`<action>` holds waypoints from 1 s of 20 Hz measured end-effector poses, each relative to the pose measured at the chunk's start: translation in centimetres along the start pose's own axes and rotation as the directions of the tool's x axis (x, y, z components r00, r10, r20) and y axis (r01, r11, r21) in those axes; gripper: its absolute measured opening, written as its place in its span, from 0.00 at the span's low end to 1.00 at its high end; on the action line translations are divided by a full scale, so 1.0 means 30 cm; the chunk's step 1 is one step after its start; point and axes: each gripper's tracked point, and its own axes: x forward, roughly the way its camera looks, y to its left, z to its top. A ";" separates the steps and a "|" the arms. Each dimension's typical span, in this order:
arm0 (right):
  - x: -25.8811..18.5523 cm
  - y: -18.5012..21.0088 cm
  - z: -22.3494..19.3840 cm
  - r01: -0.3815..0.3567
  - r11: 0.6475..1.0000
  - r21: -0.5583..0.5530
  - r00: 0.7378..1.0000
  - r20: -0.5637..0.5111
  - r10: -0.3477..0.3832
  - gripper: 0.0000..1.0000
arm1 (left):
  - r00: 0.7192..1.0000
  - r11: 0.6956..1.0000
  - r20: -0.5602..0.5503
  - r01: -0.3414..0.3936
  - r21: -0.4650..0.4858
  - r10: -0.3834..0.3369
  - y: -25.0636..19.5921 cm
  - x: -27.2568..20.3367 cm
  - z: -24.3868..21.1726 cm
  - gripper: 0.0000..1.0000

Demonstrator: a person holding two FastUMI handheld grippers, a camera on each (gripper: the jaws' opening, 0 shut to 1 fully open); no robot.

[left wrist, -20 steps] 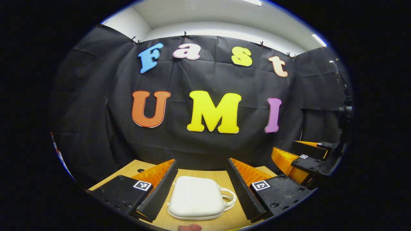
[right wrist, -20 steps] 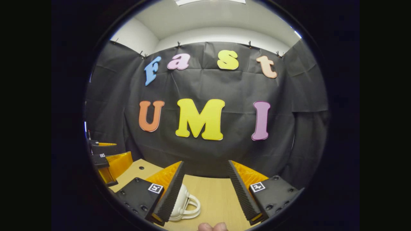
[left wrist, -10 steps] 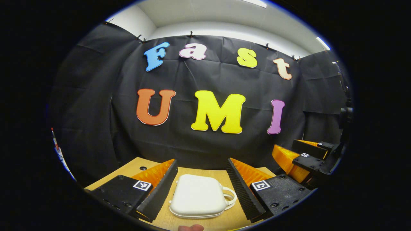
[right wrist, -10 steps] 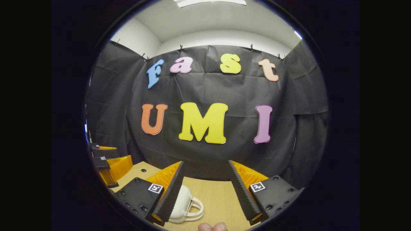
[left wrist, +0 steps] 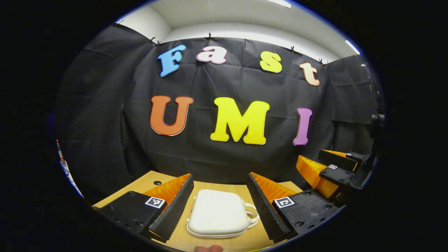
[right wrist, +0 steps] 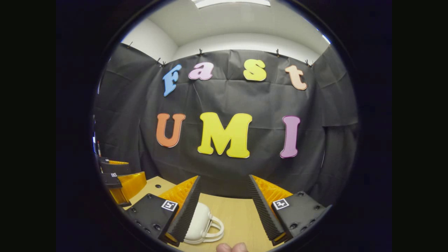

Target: First open the suitcase, pack the skin care products into it, and then close the suitcase.

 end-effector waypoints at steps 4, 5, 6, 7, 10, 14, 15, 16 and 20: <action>0.005 0.008 0.003 -0.005 1.000 -0.004 1.000 0.004 0.005 0.80 | 1.000 1.000 0.001 -0.007 -0.001 0.007 0.014 -0.001 -0.004 0.97; 0.007 0.008 0.000 -0.005 1.000 -0.004 1.000 0.004 0.005 0.80 | 1.000 1.000 0.000 -0.009 -0.003 0.009 0.016 -0.002 -0.004 0.97; 0.006 0.008 -0.001 -0.005 1.000 -0.004 1.000 0.001 0.005 0.80 | 1.000 1.000 0.000 -0.011 -0.005 0.011 0.025 -0.008 -0.006 0.97; 0.004 0.009 -0.002 -0.006 1.000 -0.004 1.000 0.000 0.006 0.80 | 1.000 1.000 -0.003 -0.012 -0.006 0.012 0.027 -0.009 -0.007 0.97; 0.004 0.013 -0.002 -0.007 1.000 -0.009 1.000 0.001 0.007 0.80 | 1.000 1.000 -0.004 -0.013 -0.012 0.013 0.026 -0.006 -0.010 0.97; -0.006 0.017 0.005 -0.011 1.000 -0.015 1.000 0.004 0.011 0.80 | 1.000 1.000 0.001 -0.012 -0.011 0.012 0.027 -0.010 -0.007 0.97; -0.005 0.017 0.004 -0.011 1.000 -0.016 1.000 0.005 0.011 0.80 | 1.000 1.000 0.002 -0.012 -0.011 0.012 0.027 -0.010 -0.007 0.97; -0.005 0.018 0.006 -0.011 1.000 -0.016 1.000 0.006 0.011 0.80 | 1.000 1.000 0.001 -0.012 -0.010 0.012 0.028 -0.010 -0.006 0.97; -0.015 0.019 -0.002 -0.013 1.000 -0.016 1.000 0.000 0.013 0.80 | 1.000 1.000 -0.009 -0.013 -0.010 0.013 0.028 -0.015 -0.020 0.97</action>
